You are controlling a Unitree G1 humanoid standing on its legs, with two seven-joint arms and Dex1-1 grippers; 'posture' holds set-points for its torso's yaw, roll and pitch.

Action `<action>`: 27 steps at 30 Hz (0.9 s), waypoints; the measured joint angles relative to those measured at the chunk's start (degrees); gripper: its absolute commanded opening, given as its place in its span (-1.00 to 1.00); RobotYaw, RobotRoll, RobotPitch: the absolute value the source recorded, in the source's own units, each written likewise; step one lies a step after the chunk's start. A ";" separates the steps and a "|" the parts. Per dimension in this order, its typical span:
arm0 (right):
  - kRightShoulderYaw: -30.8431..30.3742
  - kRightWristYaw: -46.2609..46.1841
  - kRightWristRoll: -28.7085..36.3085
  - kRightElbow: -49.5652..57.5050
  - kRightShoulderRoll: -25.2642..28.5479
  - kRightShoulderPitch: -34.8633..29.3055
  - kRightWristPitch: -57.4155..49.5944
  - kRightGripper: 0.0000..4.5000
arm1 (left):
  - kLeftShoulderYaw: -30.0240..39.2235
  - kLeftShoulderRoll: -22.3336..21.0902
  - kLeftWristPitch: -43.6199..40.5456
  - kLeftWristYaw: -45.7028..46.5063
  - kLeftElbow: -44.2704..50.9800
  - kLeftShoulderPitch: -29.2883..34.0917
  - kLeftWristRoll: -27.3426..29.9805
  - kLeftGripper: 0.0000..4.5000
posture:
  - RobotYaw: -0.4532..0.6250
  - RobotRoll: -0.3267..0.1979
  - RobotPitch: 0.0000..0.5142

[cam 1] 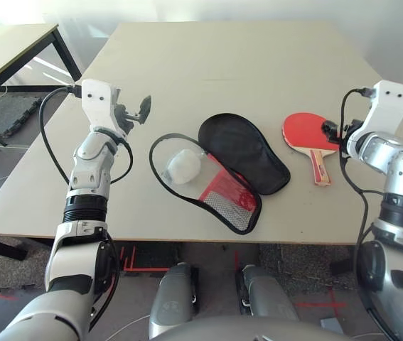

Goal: Store the ping-pong paddle in its case and zip it.

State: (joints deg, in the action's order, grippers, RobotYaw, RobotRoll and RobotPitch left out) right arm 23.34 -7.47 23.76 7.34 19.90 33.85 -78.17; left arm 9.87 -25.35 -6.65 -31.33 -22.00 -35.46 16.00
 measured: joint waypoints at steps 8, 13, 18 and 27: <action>-0.52 0.89 -2.79 0.79 -2.02 -3.66 -2.38 1.00 | -2.13 -2.57 -10.05 -11.18 8.79 1.89 4.56 1.00 | -0.13 0.25 -0.63; -1.55 1.91 -4.55 -1.24 -2.99 -5.12 -0.64 1.00 | -3.28 -3.11 -13.67 -14.67 12.03 2.52 5.29 1.00 | -0.10 0.25 -0.63; -2.61 2.72 -5.84 -3.41 -3.90 -5.48 0.62 0.72 | -3.37 -4.81 -16.69 -16.62 14.41 2.86 6.46 1.00 | -0.08 0.25 -0.61; -3.25 4.57 -7.17 -3.12 -4.51 -5.48 1.39 -0.48 | -3.74 -6.03 -20.24 -19.10 17.33 4.86 7.62 1.00 | -0.10 0.25 -0.58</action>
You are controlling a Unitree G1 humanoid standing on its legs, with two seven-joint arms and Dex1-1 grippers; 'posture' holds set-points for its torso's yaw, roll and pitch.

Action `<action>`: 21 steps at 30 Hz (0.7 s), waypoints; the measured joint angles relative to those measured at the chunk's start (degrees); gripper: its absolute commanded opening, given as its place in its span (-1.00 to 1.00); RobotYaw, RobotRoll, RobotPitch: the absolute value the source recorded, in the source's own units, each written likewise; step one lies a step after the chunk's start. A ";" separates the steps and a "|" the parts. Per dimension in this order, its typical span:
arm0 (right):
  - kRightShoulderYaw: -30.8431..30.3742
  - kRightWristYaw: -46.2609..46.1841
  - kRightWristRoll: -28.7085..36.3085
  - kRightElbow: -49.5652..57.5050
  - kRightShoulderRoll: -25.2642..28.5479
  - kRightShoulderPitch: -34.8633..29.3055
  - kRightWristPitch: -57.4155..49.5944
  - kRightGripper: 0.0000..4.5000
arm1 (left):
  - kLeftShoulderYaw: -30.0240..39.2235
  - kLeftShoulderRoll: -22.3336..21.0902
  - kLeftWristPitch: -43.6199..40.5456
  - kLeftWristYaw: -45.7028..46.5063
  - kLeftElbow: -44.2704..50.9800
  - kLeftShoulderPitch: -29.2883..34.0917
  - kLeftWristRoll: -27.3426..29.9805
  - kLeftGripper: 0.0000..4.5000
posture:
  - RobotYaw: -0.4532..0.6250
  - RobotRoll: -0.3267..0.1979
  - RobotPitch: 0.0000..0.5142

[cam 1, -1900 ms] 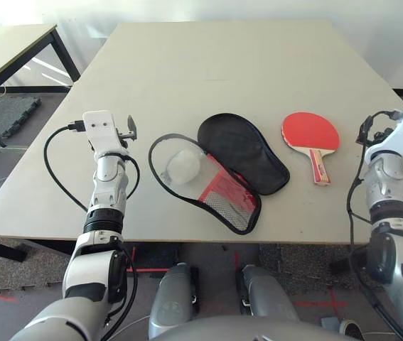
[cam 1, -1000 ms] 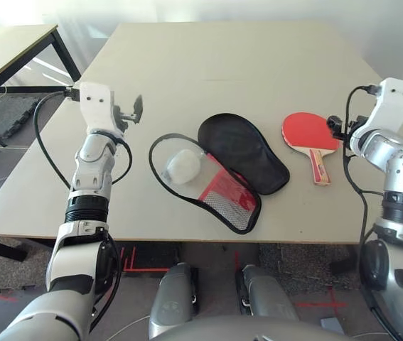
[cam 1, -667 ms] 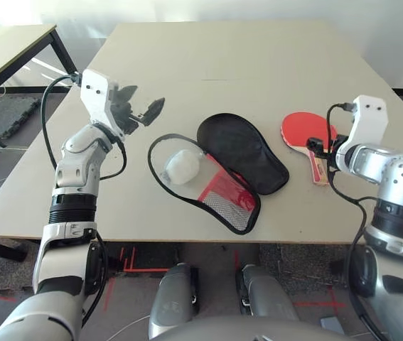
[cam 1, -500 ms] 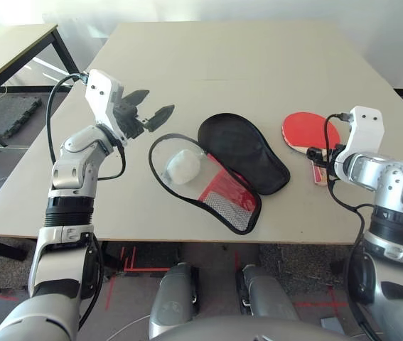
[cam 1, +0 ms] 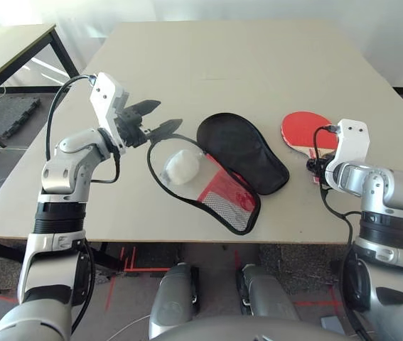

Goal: Store the ping-pong paddle in its case and zip it.

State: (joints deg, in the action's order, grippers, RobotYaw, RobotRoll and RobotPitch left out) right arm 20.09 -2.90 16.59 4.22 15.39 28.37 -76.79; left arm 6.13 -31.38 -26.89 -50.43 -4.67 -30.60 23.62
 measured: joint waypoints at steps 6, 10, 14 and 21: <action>-4.44 6.11 1.79 5.85 4.19 -0.18 -1.37 -0.48 | -0.08 -0.30 -1.93 -2.11 1.50 0.05 2.29 1.00 | -0.12 0.25 -0.58; -5.70 9.06 3.17 9.58 5.15 1.07 -3.35 -0.48 | -0.17 -0.31 -1.97 -2.56 1.50 0.02 2.53 1.00 | -0.12 0.25 -0.58; -7.37 12.23 5.15 12.23 6.30 2.30 -5.91 -0.48 | -0.25 -0.31 -1.97 -2.54 1.47 -0.15 2.53 1.00 | -0.11 0.25 -0.59; -11.16 13.75 6.13 13.95 3.22 3.80 -8.58 -0.48 | -0.51 -0.30 -1.98 -2.49 1.48 -0.14 2.52 1.00 | -0.08 0.25 -0.60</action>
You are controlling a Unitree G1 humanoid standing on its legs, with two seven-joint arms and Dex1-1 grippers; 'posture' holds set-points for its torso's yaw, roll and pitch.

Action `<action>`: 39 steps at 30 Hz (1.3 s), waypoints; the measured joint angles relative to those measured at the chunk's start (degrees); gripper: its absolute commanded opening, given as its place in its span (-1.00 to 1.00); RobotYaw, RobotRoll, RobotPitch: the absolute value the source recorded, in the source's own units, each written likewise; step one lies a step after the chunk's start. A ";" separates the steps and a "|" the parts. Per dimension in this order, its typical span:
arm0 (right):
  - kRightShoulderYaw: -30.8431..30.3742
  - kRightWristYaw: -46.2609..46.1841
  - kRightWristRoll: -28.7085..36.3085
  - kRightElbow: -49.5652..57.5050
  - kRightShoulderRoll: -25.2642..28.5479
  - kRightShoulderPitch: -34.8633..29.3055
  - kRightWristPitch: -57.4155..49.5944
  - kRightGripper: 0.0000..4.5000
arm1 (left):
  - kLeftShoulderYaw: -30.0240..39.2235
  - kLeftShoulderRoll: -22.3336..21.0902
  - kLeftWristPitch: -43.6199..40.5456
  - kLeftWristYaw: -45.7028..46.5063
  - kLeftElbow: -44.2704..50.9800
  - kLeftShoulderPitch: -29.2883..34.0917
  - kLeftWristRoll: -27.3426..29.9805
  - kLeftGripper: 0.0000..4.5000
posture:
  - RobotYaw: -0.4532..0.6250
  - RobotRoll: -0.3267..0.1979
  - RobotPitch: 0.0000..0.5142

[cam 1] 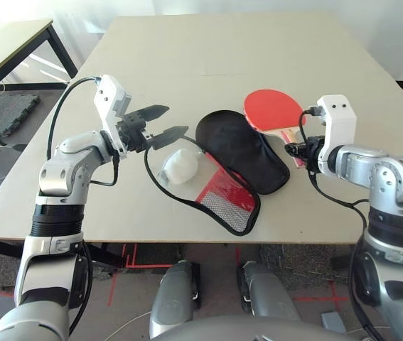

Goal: Store the ping-pong paddle in its case and zip it.

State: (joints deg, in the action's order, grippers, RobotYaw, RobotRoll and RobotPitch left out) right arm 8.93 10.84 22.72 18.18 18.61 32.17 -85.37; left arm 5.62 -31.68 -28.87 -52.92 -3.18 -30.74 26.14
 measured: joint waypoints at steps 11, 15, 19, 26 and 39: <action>-9.46 2.06 -0.40 -2.00 -1.45 0.66 1.64 -0.48 | -0.05 0.18 0.14 0.62 0.04 0.24 -0.02 1.00 | -0.05 0.25 -0.60; -11.72 3.30 -0.76 -3.32 -0.58 0.66 2.90 -0.48 | -0.05 0.18 0.19 0.63 0.06 0.37 -0.02 1.00 | -0.05 0.25 -0.60; -16.23 6.02 -1.66 -5.31 3.59 -0.15 7.13 -0.48 | -0.04 0.14 0.19 0.66 0.12 1.42 -0.02 1.00 | -0.04 0.25 -0.62; -19.16 8.18 -2.71 -6.93 4.88 -0.66 10.14 -0.48 | -0.06 0.12 0.47 0.66 0.11 1.88 -0.07 1.00 | -0.02 0.25 -0.66; -23.87 11.29 -5.27 -10.42 5.32 0.09 15.58 -0.48 | -0.06 -1.26 0.63 0.41 0.11 1.93 -0.13 1.00 | -0.01 0.25 -0.70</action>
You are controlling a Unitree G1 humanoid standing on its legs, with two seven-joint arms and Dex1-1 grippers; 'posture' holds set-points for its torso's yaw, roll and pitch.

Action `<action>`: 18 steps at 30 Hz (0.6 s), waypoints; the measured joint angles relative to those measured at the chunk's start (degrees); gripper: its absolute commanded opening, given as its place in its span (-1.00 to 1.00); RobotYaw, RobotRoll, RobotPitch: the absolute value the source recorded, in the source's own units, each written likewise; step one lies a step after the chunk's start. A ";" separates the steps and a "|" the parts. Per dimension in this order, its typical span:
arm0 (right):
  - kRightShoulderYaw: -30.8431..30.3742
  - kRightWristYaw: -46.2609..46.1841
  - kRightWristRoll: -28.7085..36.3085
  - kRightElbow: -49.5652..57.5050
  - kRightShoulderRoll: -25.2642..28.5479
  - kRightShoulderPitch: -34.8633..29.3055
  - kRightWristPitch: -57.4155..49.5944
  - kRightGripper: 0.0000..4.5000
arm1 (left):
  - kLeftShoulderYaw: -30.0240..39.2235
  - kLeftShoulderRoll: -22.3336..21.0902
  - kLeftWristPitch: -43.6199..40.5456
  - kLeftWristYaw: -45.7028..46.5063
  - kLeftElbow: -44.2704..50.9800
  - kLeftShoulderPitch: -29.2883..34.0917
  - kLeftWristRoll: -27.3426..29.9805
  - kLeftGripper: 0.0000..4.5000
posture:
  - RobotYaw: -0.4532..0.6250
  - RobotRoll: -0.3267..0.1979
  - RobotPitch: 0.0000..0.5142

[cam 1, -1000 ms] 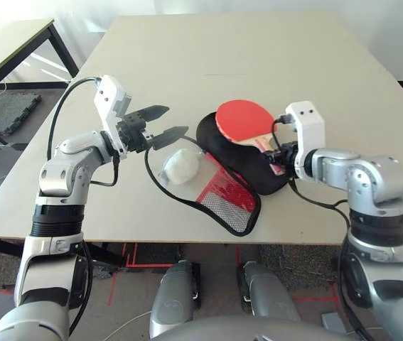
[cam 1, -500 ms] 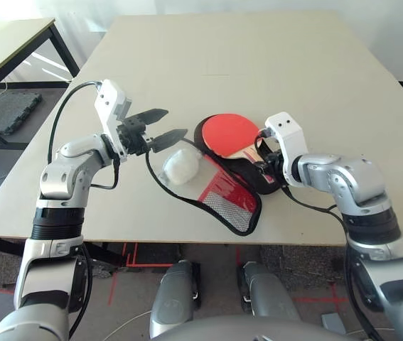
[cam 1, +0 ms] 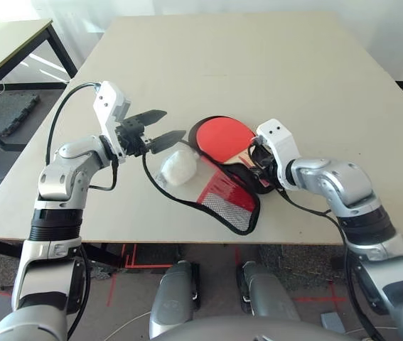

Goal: Store the ping-pong paddle in its case and zip it.

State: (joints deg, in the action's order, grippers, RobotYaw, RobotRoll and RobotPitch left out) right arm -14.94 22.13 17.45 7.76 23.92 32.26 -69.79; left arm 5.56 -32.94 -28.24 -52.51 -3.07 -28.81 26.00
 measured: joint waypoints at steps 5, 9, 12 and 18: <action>-0.32 1.60 -0.80 -1.11 0.05 0.28 1.31 -0.48 | 0.00 -0.72 0.00 -0.03 -0.02 0.00 0.00 1.00 | -0.01 0.25 -0.71; -1.21 2.53 -1.84 -1.10 0.52 0.41 2.05 -0.14 | -0.06 -1.35 -0.04 -0.25 -0.02 0.03 -0.05 1.00 | -0.01 0.25 -0.70; -2.34 4.67 -1.72 -0.58 1.50 0.37 2.56 0.28 | -0.18 -3.77 -0.34 -1.58 -0.10 0.33 -0.22 1.00 | -0.02 0.25 -0.68; 2.58 12.20 1.47 0.80 4.64 -1.52 11.19 0.99 | -0.07 -10.07 -0.48 -6.03 -0.68 0.61 -0.42 1.00 | -0.02 0.25 -0.68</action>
State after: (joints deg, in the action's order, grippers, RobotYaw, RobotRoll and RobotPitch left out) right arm -12.36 34.33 18.91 8.56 28.56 30.74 -58.60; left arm 5.48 -43.01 -28.72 -58.54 -3.75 -28.20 25.59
